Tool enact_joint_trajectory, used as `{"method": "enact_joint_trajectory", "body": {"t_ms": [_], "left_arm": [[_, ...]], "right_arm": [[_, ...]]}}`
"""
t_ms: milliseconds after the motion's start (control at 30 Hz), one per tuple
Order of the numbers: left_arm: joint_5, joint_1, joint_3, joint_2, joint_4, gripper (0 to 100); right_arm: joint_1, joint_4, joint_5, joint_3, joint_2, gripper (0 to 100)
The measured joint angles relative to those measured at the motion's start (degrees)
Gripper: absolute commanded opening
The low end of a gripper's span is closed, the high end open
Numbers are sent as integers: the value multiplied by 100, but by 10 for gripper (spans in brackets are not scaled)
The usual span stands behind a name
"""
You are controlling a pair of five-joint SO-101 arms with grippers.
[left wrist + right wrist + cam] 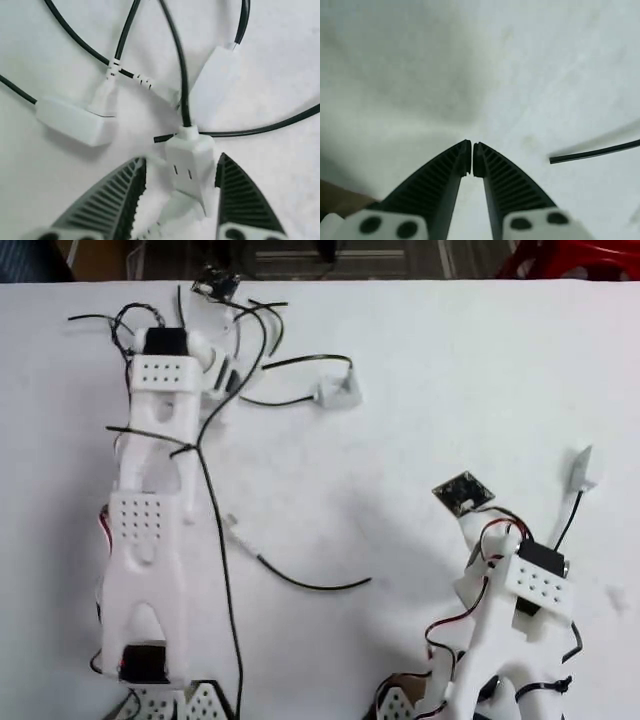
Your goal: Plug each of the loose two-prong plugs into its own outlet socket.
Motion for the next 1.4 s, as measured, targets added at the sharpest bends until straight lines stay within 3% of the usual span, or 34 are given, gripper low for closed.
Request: {"method": "enact_joint_trajectory", "body": {"t_ms": [100, 300, 400, 667, 867, 1100, 1233, 1400], "left_arm": [[-475, 0, -149, 0, 308, 239], [-492, 18, -1934, 0, 1600, 238], [-492, 79, -2312, -193, 1855, 238], [-273, 88, -1943, -1213, 1925, 238], [0, 123, -167, -2708, 1925, 238], [26, 141, 2945, -5196, 1925, 238], [53, 141, 4563, -6567, 1793, 238], [308, 123, 6611, -7789, 993, 238]], "right_arm": [[0, 0, 0, 0, 0, 18], [0, 88, 0, -501, 0, 18], [0, 185, -299, -967, 0, 26], [0, -44, -1284, -1996, 9, 254], [-237, -1415, -1503, -2031, 185, 235], [-369, -2910, -1547, -2127, 1767, 191], [-273, -3191, -1547, -2752, 3024, 191], [114, -3209, -1547, -3859, 4422, 191]]}}
